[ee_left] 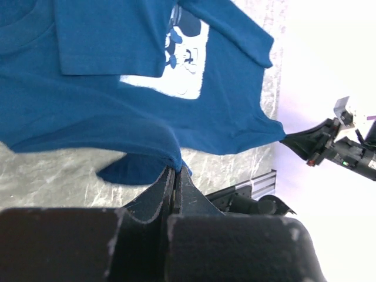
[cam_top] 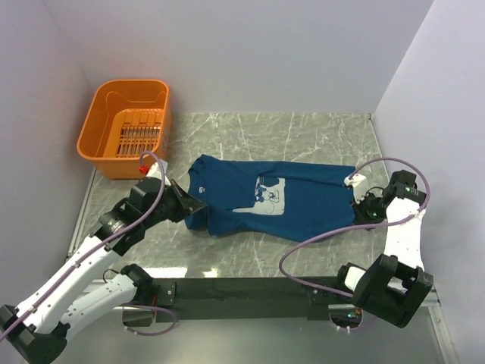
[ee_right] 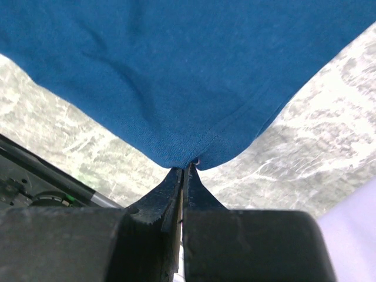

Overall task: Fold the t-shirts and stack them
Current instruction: Fold the tshirt

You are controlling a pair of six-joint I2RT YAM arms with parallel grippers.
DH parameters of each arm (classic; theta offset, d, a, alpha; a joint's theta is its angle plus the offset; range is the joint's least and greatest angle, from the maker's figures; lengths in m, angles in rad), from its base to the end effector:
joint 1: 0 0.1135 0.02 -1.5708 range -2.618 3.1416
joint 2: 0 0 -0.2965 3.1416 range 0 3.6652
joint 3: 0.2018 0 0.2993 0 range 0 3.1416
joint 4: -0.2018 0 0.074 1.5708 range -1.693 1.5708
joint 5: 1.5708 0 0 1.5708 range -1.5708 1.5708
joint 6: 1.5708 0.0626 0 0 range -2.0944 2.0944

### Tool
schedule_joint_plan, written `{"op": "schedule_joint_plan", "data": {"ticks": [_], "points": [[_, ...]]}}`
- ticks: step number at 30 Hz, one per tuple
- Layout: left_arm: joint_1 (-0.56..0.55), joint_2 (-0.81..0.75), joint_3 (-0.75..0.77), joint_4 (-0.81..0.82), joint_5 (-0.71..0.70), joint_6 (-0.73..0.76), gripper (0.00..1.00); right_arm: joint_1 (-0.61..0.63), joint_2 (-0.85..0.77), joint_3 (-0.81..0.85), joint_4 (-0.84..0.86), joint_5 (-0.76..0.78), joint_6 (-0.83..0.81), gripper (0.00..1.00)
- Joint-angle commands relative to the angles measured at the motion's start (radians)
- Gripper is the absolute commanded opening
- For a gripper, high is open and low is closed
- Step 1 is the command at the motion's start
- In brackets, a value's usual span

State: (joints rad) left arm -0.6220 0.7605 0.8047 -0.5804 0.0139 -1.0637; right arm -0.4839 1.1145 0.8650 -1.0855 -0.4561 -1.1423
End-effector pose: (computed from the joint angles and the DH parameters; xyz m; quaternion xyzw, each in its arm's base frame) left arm 0.1725 -0.1248 0.3210 -0.1870 0.8488 -0.3732 0.3245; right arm 0.2064 -0.0774 0.2388 -0.3379 0.9068 0.0711 0.2418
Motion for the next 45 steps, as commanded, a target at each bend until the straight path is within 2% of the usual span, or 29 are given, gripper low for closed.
{"op": "schedule_joint_plan", "data": {"ticks": [1,8,24,31,36,41,45], "points": [[0.007,-0.029,0.047,-0.016,0.006,-0.005,0.0,-0.012,0.022,0.061,-0.007,-0.052,0.036,0.0],[0.018,-0.059,0.074,-0.058,-0.054,0.005,0.01,-0.027,0.056,0.097,0.004,-0.064,0.056,0.0],[0.111,0.083,0.188,-0.049,-0.101,0.149,0.0,-0.059,0.133,0.12,0.087,-0.062,0.125,0.0],[0.14,0.137,0.185,-0.079,0.009,0.214,0.0,-0.074,0.163,0.15,0.006,-0.102,0.037,0.0],[0.153,0.16,0.12,-0.124,0.07,0.238,0.0,-0.082,0.159,0.161,-0.063,-0.119,-0.049,0.0],[0.166,0.168,0.025,-0.099,0.187,0.232,0.01,-0.09,0.145,0.158,-0.059,-0.121,-0.056,0.0],[0.168,0.171,0.021,-0.098,0.198,0.22,0.01,-0.09,0.145,0.152,-0.044,-0.13,-0.04,0.0]]}}
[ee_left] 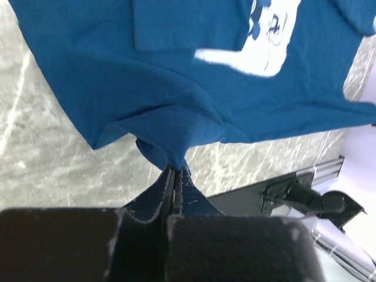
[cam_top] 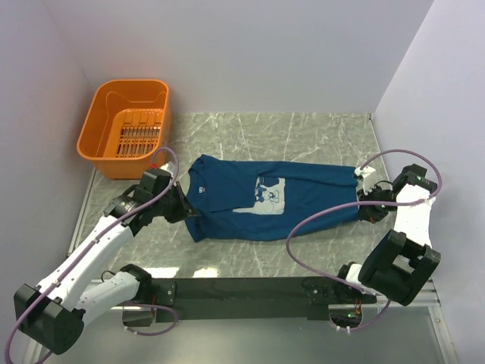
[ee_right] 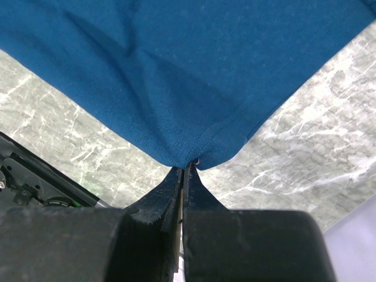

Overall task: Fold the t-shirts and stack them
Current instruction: Fold the tshirt

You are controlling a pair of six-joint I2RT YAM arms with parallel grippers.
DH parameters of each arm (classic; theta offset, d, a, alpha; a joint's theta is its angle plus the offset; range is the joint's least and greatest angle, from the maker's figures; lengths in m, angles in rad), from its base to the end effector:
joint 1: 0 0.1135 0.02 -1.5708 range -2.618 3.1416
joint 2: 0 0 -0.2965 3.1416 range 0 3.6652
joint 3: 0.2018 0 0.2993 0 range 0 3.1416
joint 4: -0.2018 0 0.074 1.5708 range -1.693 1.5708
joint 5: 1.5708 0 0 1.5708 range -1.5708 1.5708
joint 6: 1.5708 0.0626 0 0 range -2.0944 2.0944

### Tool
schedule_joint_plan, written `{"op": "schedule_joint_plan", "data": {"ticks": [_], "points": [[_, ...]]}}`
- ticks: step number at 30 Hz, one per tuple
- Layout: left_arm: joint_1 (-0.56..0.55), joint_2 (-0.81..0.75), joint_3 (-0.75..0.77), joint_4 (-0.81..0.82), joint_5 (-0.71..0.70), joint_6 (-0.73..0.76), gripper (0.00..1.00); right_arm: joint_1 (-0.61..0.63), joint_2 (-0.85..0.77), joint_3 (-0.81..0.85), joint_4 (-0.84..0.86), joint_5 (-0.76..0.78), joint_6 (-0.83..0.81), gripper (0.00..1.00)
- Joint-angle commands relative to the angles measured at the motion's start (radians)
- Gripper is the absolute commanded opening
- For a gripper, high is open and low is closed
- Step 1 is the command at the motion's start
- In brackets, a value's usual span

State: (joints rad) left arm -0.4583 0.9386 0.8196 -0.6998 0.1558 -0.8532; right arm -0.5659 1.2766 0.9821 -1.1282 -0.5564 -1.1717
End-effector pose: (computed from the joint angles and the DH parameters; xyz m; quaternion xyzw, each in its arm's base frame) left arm 0.2072 -0.1131 0.2782 -0.1539 0.9149 -0.2806 0.2460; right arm 0.2294 -0.1066 0.2438 -0.3054 0.9092 0.1225 0.2551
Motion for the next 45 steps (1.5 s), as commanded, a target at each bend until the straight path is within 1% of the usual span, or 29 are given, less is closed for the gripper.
{"op": "schedule_joint_plan", "data": {"ticks": [1,5,7,10,13,15,17,21,26,31,35,39,45], "points": [[0.004,-0.006,0.013,0.022,0.053,0.005,0.0,-0.009,-0.017,0.032,0.005,-0.033,-0.005,0.0],[0.007,-0.011,0.055,0.037,0.065,-0.049,0.0,-0.009,-0.016,0.024,0.031,-0.039,0.02,0.0],[0.009,-0.023,0.061,0.075,0.117,-0.102,0.0,-0.008,-0.017,0.02,0.034,-0.039,0.02,0.0],[0.009,-0.038,0.073,0.103,0.154,-0.17,0.0,-0.009,-0.02,0.015,0.039,-0.043,0.017,0.0],[0.013,-0.044,0.096,0.103,0.159,-0.214,0.0,-0.009,-0.017,0.015,0.041,-0.048,0.018,0.0],[0.015,-0.035,0.124,0.074,0.154,-0.231,0.0,-0.008,-0.014,0.015,0.042,-0.051,0.021,0.0],[0.018,-0.02,0.159,0.033,0.134,-0.222,0.0,-0.009,-0.014,0.017,0.047,-0.053,0.023,0.0],[0.03,0.023,0.228,-0.021,0.091,-0.137,0.0,-0.009,-0.013,0.021,0.056,-0.046,0.033,0.0],[0.059,0.1,0.302,-0.059,0.1,-0.055,0.0,-0.012,-0.016,0.027,0.074,-0.017,0.046,0.0],[0.086,0.105,0.274,-0.089,0.113,-0.003,0.0,-0.031,-0.017,0.029,0.073,-0.02,0.037,0.0],[0.119,0.094,0.248,-0.113,0.103,0.034,0.0,-0.064,-0.028,0.032,0.099,-0.048,0.064,0.0],[0.151,0.097,0.263,-0.127,0.091,0.066,0.0,-0.077,-0.028,0.032,0.113,-0.059,0.084,0.0],[0.158,0.126,0.302,-0.13,0.102,0.089,0.0,-0.078,-0.025,0.024,0.111,-0.068,0.084,0.0]]}}
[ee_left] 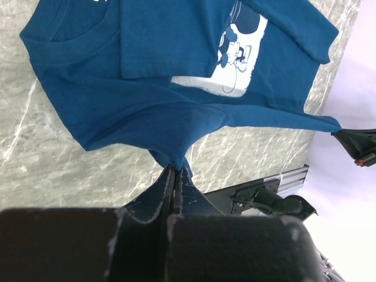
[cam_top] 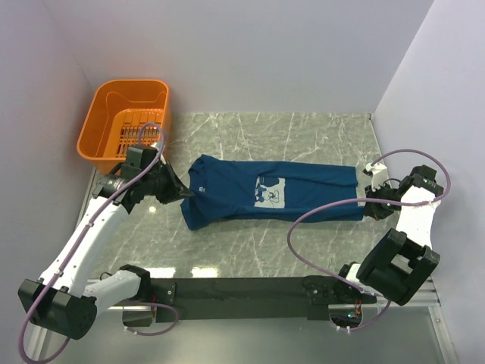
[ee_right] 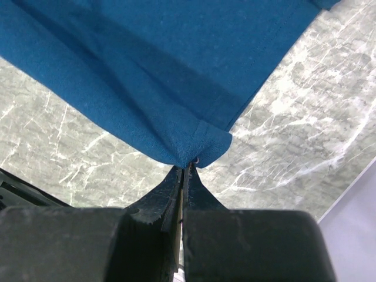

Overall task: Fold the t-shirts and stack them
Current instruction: Fold the tshirt

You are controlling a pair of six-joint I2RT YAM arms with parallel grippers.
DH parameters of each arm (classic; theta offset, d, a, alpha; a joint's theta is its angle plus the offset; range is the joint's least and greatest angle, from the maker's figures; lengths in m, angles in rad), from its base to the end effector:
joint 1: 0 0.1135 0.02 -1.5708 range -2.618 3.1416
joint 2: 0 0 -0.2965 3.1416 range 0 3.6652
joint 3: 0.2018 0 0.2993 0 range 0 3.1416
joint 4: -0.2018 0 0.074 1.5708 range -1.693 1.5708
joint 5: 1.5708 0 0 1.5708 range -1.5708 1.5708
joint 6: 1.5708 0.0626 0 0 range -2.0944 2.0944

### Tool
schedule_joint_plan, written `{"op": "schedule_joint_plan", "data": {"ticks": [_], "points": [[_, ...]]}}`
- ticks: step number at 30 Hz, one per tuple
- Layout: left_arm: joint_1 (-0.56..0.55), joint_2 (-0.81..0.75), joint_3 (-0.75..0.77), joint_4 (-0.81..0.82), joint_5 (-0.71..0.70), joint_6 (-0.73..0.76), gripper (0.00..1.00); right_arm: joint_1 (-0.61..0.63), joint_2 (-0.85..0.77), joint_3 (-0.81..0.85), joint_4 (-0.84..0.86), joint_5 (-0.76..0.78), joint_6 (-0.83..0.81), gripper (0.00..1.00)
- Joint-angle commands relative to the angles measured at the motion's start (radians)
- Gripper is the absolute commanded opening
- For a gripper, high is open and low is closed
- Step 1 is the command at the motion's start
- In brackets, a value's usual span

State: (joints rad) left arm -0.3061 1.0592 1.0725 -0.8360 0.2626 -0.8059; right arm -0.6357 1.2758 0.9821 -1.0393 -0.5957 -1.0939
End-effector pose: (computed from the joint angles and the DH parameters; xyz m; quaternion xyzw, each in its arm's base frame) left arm 0.2418 -0.0935 0.3374 -0.1819 0.9060 -0.2947 0.2434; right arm 0.2312 -0.1270 0.2474 -0.2495 0.9165 0.1028 0.2953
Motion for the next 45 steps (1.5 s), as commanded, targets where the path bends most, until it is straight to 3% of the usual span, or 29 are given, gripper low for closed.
{"op": "schedule_joint_plan", "data": {"ticks": [1,10,22,31,35,38,45], "points": [[0.007,0.008,0.056,0.008,-0.002,0.042,0.0,-0.01,-0.026,0.021,0.022,-0.03,0.008,0.0],[0.007,0.039,0.067,0.015,0.084,0.06,0.0,-0.01,-0.016,0.067,-0.044,-0.102,-0.029,0.0],[0.007,-0.111,-0.066,-0.009,0.133,0.033,0.0,-0.018,-0.079,0.03,-0.24,-0.105,-0.3,0.0],[0.007,-0.101,-0.126,0.02,0.162,0.042,0.0,-0.073,-0.157,0.004,-0.349,-0.087,-0.44,0.0],[0.007,-0.049,-0.146,0.073,0.178,0.04,0.01,-0.075,-0.122,-0.023,-0.201,-0.073,-0.289,0.0],[0.007,0.03,-0.134,0.147,0.207,0.03,0.01,-0.061,-0.032,0.01,-0.182,-0.093,-0.221,0.0],[0.007,0.206,0.004,0.212,0.208,0.034,0.0,0.042,0.077,0.026,-0.007,-0.044,-0.006,0.0]]}}
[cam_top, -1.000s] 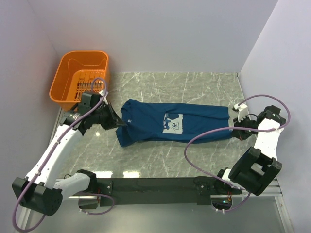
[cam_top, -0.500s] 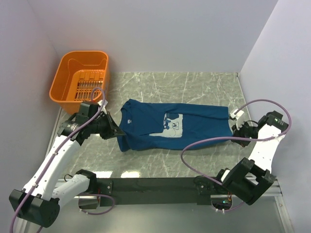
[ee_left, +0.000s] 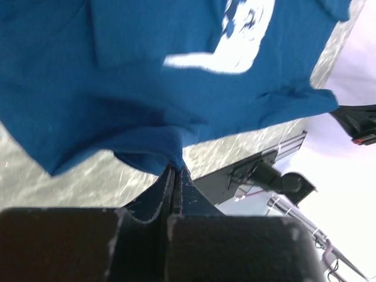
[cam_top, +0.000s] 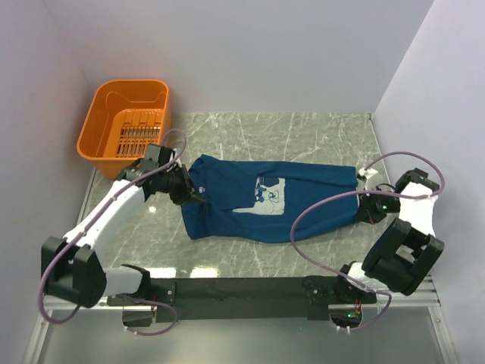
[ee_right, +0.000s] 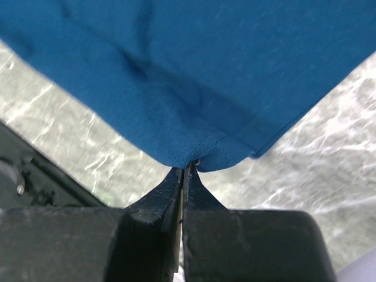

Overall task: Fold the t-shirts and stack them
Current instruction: Fold the tshirt

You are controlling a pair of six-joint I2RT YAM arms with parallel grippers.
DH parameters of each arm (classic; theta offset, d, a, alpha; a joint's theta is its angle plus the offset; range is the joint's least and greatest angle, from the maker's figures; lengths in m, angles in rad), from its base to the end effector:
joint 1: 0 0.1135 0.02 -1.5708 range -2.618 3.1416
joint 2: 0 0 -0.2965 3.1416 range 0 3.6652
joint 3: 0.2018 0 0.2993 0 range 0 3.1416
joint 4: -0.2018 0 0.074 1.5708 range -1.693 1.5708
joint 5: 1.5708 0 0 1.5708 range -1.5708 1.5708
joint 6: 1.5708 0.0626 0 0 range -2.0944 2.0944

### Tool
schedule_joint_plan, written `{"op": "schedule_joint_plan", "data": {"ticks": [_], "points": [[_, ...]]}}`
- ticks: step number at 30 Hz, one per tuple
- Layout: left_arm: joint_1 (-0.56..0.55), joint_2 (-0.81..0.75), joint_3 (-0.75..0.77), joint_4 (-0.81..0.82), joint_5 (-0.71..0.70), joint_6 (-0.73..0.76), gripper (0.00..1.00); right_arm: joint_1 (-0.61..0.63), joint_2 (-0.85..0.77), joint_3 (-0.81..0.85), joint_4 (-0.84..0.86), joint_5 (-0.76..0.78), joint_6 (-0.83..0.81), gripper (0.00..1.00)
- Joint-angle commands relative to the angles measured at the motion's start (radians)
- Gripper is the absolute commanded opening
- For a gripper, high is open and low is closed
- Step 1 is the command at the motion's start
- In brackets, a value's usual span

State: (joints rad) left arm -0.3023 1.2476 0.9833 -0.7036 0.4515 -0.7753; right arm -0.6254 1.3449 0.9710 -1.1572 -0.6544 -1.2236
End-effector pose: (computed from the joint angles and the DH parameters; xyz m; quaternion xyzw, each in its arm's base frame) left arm 0.2768 -0.1149 0.2686 -0.1534 0.9203 -0.3319 0.1387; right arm 0.2277 -0.1174 0.2276 -0.2851 0.9028 0.1785 0.2678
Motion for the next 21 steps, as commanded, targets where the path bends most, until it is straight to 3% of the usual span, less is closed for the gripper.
{"op": "schedule_joint_plan", "data": {"ticks": [1,7,21], "points": [[0.003,0.041,0.104,0.081,0.016,0.005,0.01,0.053,0.028,0.038,0.137,0.027,0.154,0.0],[0.012,0.114,0.156,0.101,-0.004,0.01,0.0,0.073,0.111,0.067,0.243,0.048,0.278,0.0],[0.052,0.276,0.271,0.156,0.021,0.015,0.0,0.105,0.272,0.152,0.32,0.056,0.401,0.0]]}}
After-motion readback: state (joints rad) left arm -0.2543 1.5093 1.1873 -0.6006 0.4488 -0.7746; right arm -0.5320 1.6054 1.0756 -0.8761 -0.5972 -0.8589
